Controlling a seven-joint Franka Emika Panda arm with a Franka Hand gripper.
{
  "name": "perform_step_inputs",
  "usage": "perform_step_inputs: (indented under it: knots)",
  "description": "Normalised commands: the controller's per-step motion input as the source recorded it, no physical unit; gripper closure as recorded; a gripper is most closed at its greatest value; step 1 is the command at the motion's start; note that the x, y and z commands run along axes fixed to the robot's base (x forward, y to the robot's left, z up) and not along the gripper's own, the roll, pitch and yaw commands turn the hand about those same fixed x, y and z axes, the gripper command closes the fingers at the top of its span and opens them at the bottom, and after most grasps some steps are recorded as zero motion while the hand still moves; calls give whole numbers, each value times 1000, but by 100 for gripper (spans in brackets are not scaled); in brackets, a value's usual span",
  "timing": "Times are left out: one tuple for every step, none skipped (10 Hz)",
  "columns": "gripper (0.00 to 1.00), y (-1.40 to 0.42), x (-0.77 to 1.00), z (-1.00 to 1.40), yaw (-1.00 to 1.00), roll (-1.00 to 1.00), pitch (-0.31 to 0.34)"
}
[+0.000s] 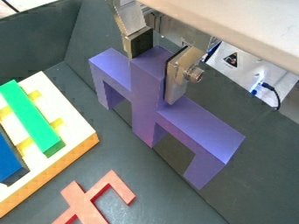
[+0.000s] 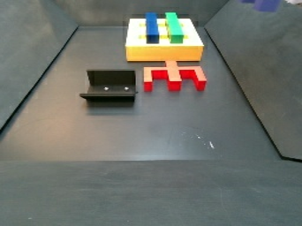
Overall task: Pick up the purple object. Move up. Move to above the board. Insert the purple object.
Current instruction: Move to above the board.
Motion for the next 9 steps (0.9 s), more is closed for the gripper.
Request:
perform_step_inputs:
  knots:
    - [100,-1400,1049,197,1000,-12,37]
    - [100,-1400,1111,165,1000,4,57]
    - [100,-1400,1163,175,1000,-10,59]
    - [100,-1400,1118,194,1000,-3,57]
    - [100,-1400,1091,197,1000,4,61]
    - [100,-1400,1153,201,1000,7,67]
    - [100,-438,435,67,1000,16,85]
    - [100,-244,263,49,1000,19,88]
    - [100,-95,72,47,1000,14,73]
